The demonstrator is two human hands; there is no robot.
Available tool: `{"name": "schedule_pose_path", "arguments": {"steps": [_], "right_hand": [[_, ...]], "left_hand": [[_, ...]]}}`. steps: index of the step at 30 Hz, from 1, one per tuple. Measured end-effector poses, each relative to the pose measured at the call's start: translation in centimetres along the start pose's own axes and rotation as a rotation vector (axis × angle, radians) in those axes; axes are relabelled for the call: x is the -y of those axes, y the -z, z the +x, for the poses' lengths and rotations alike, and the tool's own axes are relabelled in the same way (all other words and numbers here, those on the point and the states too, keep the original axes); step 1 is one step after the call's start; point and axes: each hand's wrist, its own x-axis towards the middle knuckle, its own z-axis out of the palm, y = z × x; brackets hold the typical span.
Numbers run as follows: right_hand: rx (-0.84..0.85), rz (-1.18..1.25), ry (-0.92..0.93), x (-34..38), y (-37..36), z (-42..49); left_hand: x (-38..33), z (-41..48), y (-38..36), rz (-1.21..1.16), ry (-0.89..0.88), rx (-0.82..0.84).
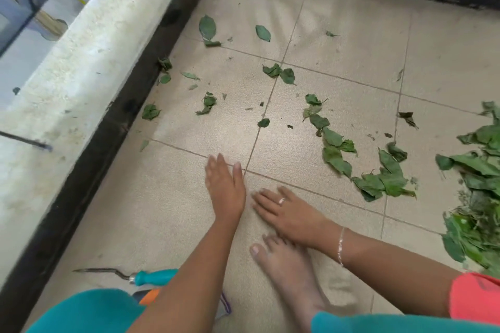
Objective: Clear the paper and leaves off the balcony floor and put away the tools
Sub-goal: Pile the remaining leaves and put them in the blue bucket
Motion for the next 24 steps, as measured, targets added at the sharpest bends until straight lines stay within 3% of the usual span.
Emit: {"name": "schedule_pose_path", "arguments": {"steps": [3,8,10,15,19,22,24], "right_hand": [[0.017,0.014,-0.234,-2.8,-0.9,-4.9],[0.192,0.049,-0.955,-7.1,-0.9,-11.3],[0.119,0.071,-0.923,-6.8,-0.1,-9.8],[-0.116,0.136,-0.489,-5.1,2.7,0.5],[-0.088,0.045,-0.339,-7.2,5.4,6.7],[0.033,-0.013,-0.361,-9.6,5.9,8.6],[0.076,0.055,-0.586,-11.0,5.7,7.8]], "left_hand": [[0.3,-2.4,-1.6,0.058,0.042,0.020],[-0.9,-2.4,-3.0,0.136,0.036,0.110],[-0.9,-1.6,-2.4,0.171,0.026,0.135],[-1.2,3.2,1.6,0.306,0.076,0.124],[-2.0,6.8,4.7,0.646,0.110,0.148],[-2.8,9.1,5.3,0.834,0.069,0.203],[-2.9,10.2,5.2,0.822,0.087,0.257]]}}
